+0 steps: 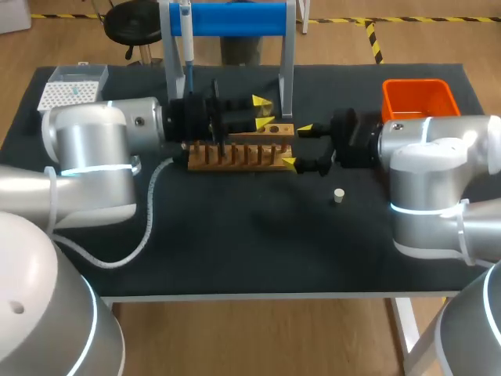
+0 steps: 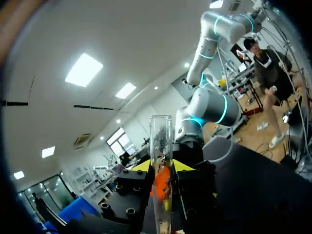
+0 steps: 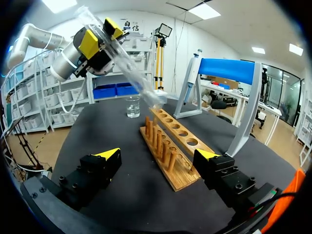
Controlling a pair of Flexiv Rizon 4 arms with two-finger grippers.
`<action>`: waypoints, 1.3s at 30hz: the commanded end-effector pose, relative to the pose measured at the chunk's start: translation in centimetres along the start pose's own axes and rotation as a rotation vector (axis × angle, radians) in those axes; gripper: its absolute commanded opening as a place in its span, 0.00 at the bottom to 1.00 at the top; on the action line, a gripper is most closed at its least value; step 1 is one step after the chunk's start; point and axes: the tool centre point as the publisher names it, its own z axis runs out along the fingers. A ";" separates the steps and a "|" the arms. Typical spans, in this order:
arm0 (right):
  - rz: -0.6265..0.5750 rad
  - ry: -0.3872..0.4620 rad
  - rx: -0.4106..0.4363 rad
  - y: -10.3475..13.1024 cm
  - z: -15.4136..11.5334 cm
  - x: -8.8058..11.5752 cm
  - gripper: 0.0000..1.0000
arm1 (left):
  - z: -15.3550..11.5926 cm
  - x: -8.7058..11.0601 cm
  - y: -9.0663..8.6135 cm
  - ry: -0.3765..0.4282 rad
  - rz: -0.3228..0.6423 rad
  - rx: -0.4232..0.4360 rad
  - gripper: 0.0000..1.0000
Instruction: Invert the test tube, pick up the pipette, mount the tip to pipette, aspirate from beaker and dispense into the tube, eject the tip, return the pipette, and cap with the stopper.
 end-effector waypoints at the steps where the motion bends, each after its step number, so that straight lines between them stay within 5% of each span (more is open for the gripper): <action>1: 0.000 -0.001 0.000 0.0 0.0 0.0 1.00 | 0.0 -0.3 -0.2 0.013 -0.050 -0.005 0.00; 11: 0.000 -0.001 0.000 0.0 0.0 0.0 1.00 | 0.0 -0.3 -0.2 0.013 -0.050 -0.005 0.00; 28: 0.000 -0.001 0.000 0.0 0.0 0.0 1.00 | -0.2 -3.9 1.4 -0.066 -0.417 -0.098 0.00; 39: 0.000 -0.001 0.000 0.0 0.0 0.0 1.00 | 0.1 -5.5 2.3 -0.092 -0.437 -0.092 0.00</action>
